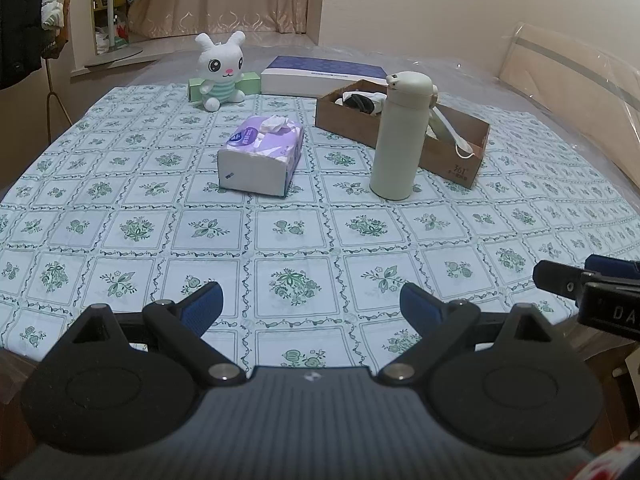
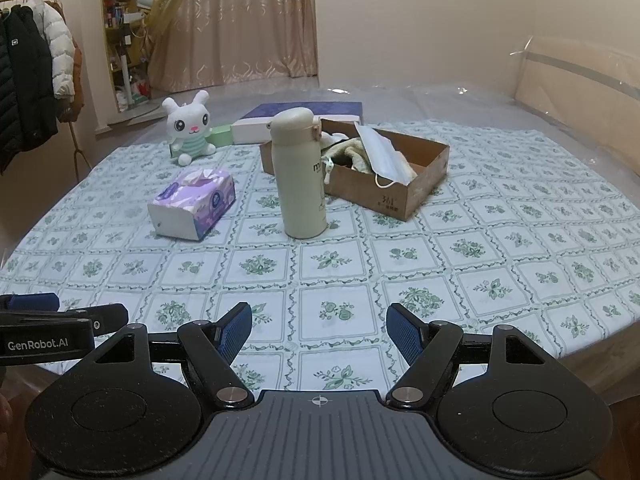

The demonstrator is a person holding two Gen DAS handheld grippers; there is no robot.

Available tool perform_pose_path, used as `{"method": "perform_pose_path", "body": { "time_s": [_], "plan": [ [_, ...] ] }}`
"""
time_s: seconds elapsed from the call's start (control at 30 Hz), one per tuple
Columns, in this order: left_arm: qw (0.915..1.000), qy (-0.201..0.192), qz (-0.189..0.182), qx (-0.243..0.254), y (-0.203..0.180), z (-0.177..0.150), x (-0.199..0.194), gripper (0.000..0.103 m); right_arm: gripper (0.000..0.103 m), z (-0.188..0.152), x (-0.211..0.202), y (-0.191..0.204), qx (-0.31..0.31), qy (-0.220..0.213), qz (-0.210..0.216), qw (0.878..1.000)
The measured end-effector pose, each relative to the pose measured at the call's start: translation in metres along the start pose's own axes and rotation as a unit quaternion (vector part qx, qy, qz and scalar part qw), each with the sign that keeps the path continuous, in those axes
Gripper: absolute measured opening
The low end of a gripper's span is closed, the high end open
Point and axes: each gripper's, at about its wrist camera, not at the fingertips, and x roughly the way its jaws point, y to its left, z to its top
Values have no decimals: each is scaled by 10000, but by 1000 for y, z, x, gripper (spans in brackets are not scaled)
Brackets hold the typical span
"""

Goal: Organize soft objects

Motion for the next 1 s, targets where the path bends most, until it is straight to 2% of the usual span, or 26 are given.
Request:
{"method": "perform_pose_path", "body": {
  "time_s": [1.0],
  "plan": [
    [10000,-11,-15,-11,-1,0,-1,94,74,2,-2,-1,4,-36,-9,10000]
  ]
}}
